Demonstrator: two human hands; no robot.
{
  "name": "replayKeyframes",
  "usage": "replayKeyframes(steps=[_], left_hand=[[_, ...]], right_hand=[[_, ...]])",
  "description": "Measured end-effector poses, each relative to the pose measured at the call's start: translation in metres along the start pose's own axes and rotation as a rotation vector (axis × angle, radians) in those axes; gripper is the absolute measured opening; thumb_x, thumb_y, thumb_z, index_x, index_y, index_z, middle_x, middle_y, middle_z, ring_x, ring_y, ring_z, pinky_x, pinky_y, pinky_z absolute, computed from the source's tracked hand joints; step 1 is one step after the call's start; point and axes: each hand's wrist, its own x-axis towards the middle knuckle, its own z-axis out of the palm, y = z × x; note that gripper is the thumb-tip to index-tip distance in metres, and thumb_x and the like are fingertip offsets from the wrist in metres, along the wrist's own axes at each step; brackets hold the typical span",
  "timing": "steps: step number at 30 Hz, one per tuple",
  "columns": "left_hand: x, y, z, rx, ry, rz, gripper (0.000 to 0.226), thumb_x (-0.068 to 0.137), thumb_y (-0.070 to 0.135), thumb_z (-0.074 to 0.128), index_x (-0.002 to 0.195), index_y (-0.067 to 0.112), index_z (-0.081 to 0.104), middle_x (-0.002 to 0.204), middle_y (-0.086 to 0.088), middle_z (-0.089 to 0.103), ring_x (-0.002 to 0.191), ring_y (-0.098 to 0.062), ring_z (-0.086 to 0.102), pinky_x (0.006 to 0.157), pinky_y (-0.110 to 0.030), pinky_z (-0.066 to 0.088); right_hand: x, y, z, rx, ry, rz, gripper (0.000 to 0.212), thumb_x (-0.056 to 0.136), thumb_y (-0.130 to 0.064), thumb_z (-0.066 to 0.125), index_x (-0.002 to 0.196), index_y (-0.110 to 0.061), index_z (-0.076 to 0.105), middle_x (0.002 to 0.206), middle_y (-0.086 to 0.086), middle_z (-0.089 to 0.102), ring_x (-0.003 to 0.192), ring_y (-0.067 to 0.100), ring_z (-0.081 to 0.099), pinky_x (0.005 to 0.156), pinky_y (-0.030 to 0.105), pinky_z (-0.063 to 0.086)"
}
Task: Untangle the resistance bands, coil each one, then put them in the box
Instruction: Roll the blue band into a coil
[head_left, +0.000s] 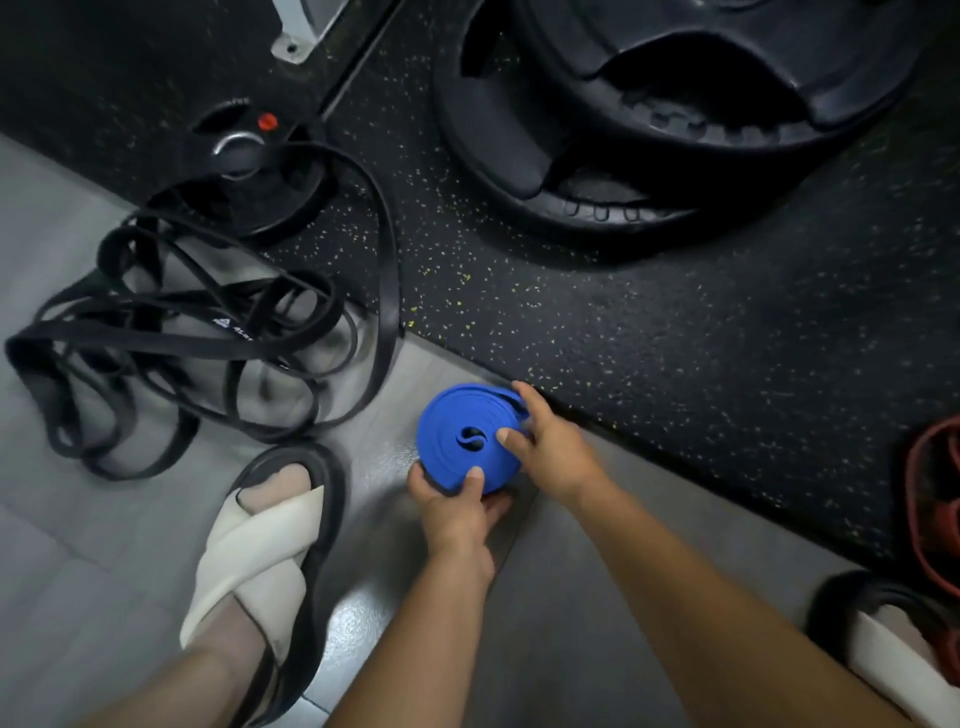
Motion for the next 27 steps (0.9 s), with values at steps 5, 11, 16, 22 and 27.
replayKeyframes(steps=[5, 11, 16, 22, 27], left_hand=[[0.000, -0.001, 0.014, 0.055, -0.006, 0.011, 0.056, 0.093, -0.007, 0.043, 0.136, 0.023, 0.025, 0.124, -0.010, 0.047, 0.065, -0.029, 0.061, 0.061, -0.042, 0.055], [0.005, -0.002, 0.017, 0.190, -0.002, 0.108, 0.055, 0.092, -0.005, 0.044, 0.137, 0.020, 0.023, 0.108, -0.005, 0.054, 0.068, -0.028, 0.063, 0.064, -0.044, 0.056], [0.008, -0.004, 0.017, 0.235, -0.022, 0.148, 0.053, 0.094, -0.002, 0.042, 0.138, 0.019, 0.021, 0.113, -0.006, 0.050, 0.068, -0.031, 0.063, 0.071, -0.049, 0.055], [0.000, -0.008, 0.018, 0.076, -0.003, 0.081, 0.056, 0.096, 0.000, 0.042, 0.142, 0.017, 0.015, 0.132, -0.020, 0.042, 0.075, -0.034, 0.059, 0.059, -0.047, 0.055], [-0.040, -0.014, 0.006, 0.261, -0.132, -0.112, 0.047, 0.099, 0.017, 0.042, 0.139, 0.001, 0.026, 0.125, -0.032, 0.048, 0.107, -0.039, 0.056, 0.076, -0.038, 0.053]], right_hand=[[-0.010, -0.003, -0.008, -0.139, 0.132, -0.031, 0.053, 0.094, -0.037, 0.046, 0.143, -0.031, 0.027, 0.132, 0.005, 0.045, 0.118, 0.026, 0.048, 0.095, 0.037, 0.041], [-0.016, -0.006, -0.008, -0.317, 0.165, -0.095, 0.057, 0.095, -0.032, 0.044, 0.145, -0.017, 0.022, 0.132, 0.010, 0.034, 0.122, 0.028, 0.039, 0.094, 0.037, 0.039], [-0.020, 0.002, -0.012, -0.223, 0.094, -0.089, 0.059, 0.093, -0.029, 0.049, 0.144, -0.017, 0.022, 0.134, 0.012, 0.038, 0.121, 0.031, 0.045, 0.097, 0.039, 0.040], [-0.064, 0.019, -0.018, -0.049, 0.027, -0.030, 0.055, 0.096, -0.027, 0.044, 0.144, -0.014, 0.022, 0.137, 0.014, 0.043, 0.121, 0.030, 0.047, 0.098, 0.035, 0.038], [-0.122, 0.059, -0.045, 0.144, 0.098, 0.136, 0.046, 0.098, -0.026, 0.041, 0.140, -0.009, 0.033, 0.132, 0.016, 0.048, 0.123, 0.030, 0.046, 0.102, 0.032, 0.036]])
